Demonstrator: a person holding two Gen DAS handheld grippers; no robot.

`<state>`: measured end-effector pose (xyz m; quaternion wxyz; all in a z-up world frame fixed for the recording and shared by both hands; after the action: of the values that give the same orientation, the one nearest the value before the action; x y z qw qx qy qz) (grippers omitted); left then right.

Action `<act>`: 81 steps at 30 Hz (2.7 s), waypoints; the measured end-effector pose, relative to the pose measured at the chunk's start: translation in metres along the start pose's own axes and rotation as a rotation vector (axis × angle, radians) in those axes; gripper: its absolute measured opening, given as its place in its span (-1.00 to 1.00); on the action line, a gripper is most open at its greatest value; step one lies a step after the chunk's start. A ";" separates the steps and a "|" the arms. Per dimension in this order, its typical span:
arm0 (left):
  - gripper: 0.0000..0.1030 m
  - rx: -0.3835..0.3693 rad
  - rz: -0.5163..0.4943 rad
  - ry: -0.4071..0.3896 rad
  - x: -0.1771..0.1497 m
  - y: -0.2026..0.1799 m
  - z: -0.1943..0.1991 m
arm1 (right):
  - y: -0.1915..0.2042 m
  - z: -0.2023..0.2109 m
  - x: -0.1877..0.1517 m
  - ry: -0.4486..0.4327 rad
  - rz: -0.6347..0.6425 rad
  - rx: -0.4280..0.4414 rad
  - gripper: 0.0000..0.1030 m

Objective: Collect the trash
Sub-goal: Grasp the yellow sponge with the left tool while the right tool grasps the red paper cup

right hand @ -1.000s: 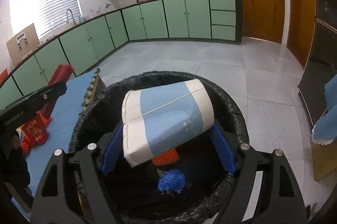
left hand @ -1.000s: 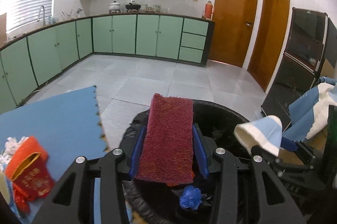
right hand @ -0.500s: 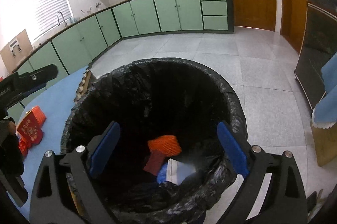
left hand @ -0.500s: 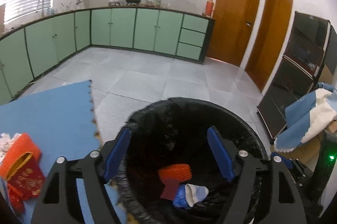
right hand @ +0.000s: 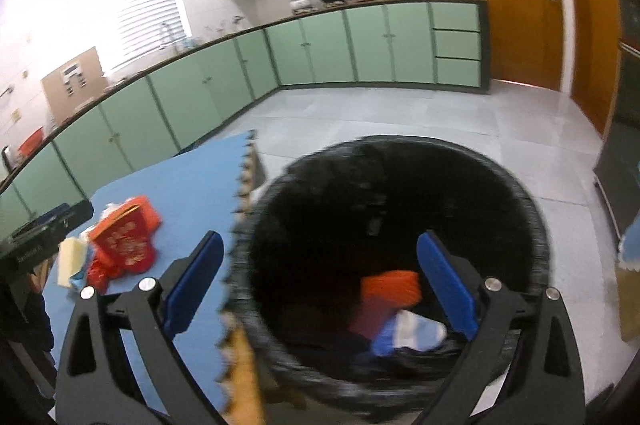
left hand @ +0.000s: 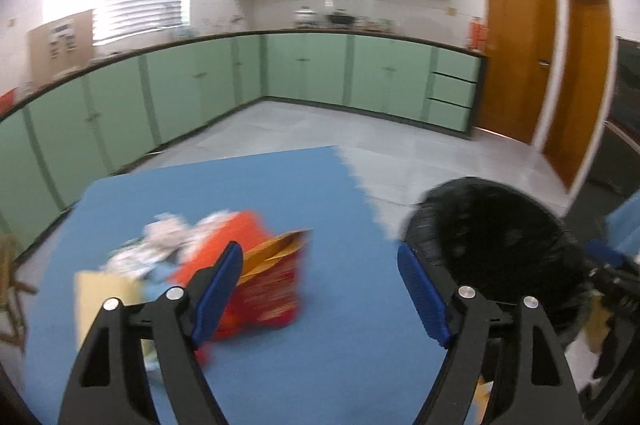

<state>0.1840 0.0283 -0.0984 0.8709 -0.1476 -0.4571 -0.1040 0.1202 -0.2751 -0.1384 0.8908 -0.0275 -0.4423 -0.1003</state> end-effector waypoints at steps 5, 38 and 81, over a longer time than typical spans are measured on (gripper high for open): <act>0.52 0.143 0.031 -0.025 -0.020 0.058 0.036 | 0.062 -0.001 -0.006 -0.007 0.072 0.086 0.84; 0.52 0.348 0.193 0.018 -0.073 0.189 0.073 | 0.269 -0.065 -0.036 0.079 0.321 0.302 0.83; -0.06 0.179 0.282 0.090 -0.085 0.162 0.034 | 0.231 -0.028 -0.032 0.109 0.309 0.374 -0.80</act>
<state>0.1611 0.1956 -0.1764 0.9061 -0.1274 -0.3998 0.0540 0.1698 -0.0483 -0.1719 0.9078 0.0760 -0.3949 0.1191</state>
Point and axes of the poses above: each gripper's, at about its wrist camera, not at the fingertips, and z roughly against the way its jaws point, y to its left, x to its top, the point moved 4 cm from there along -z, roughly the way its jaws point, and after that the axes turned 15 degrees about -x, right-handed, at the moved point
